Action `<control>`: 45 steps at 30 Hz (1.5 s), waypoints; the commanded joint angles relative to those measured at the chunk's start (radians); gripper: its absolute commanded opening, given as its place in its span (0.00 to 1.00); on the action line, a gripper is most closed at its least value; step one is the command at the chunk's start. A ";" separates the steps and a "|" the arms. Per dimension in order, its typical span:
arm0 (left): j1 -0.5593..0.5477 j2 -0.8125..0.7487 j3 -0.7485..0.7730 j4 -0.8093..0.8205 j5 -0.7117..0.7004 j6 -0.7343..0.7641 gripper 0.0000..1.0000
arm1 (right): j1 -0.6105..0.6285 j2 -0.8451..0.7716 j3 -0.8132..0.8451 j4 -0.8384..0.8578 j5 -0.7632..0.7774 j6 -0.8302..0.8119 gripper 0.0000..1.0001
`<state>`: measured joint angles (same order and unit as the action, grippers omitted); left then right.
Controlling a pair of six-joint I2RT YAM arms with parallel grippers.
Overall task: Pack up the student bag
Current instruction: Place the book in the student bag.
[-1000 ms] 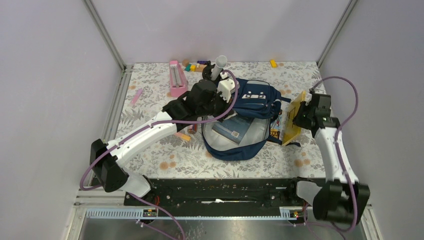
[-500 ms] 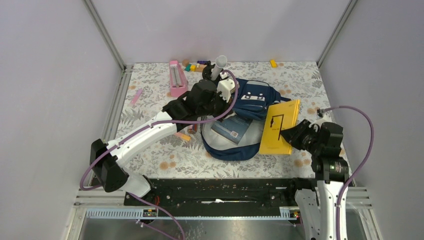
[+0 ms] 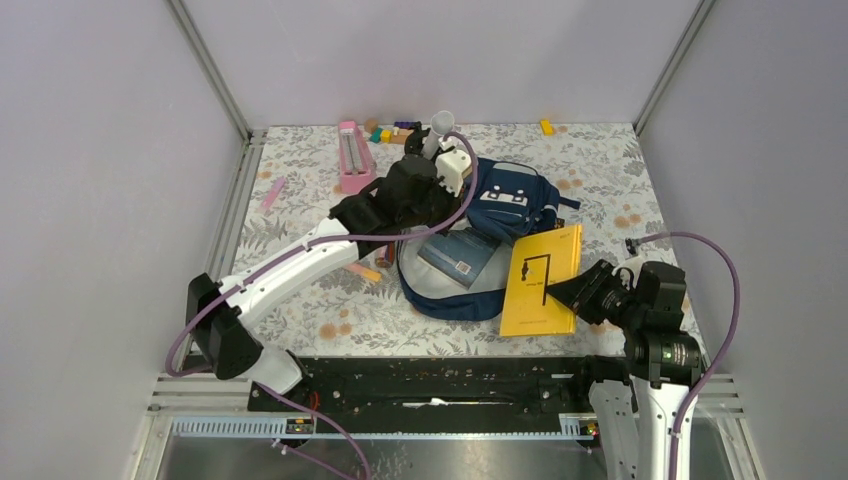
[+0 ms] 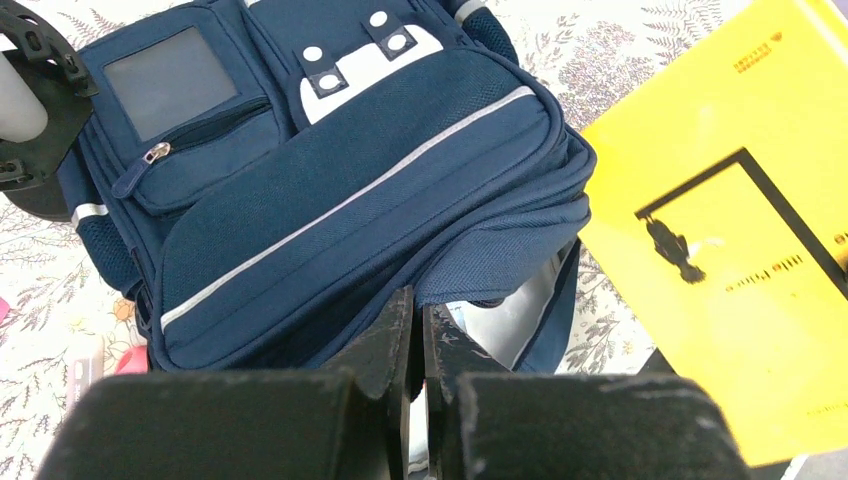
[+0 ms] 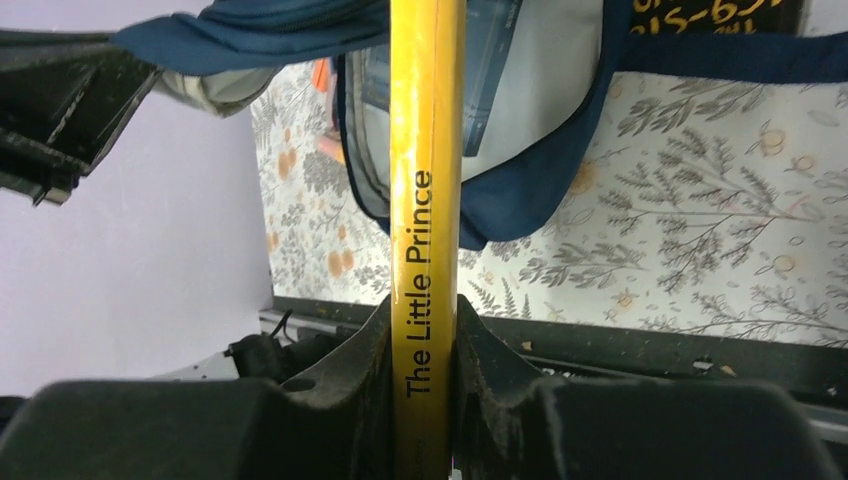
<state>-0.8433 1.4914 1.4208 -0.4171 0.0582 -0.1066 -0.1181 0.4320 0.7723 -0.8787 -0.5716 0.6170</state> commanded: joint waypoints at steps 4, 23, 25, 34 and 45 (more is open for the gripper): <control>0.005 0.034 0.114 0.103 -0.055 -0.050 0.00 | 0.011 -0.027 0.057 -0.007 -0.244 0.062 0.00; 0.018 0.088 0.193 0.156 0.070 -0.083 0.00 | 0.034 -0.014 -0.071 0.190 -0.279 0.183 0.00; 0.019 0.087 0.191 0.161 0.076 -0.088 0.00 | 0.088 0.022 -0.102 0.281 -0.257 0.217 0.00; 0.018 0.041 0.142 0.152 0.067 -0.060 0.00 | 0.353 0.200 -0.173 0.622 -0.048 0.321 0.00; 0.018 -0.057 0.013 0.178 0.137 -0.063 0.00 | 0.519 0.444 -0.357 1.318 0.260 0.535 0.00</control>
<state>-0.8299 1.5314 1.4628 -0.3679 0.1505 -0.1658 0.3668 0.8261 0.4244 0.0235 -0.4744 1.0496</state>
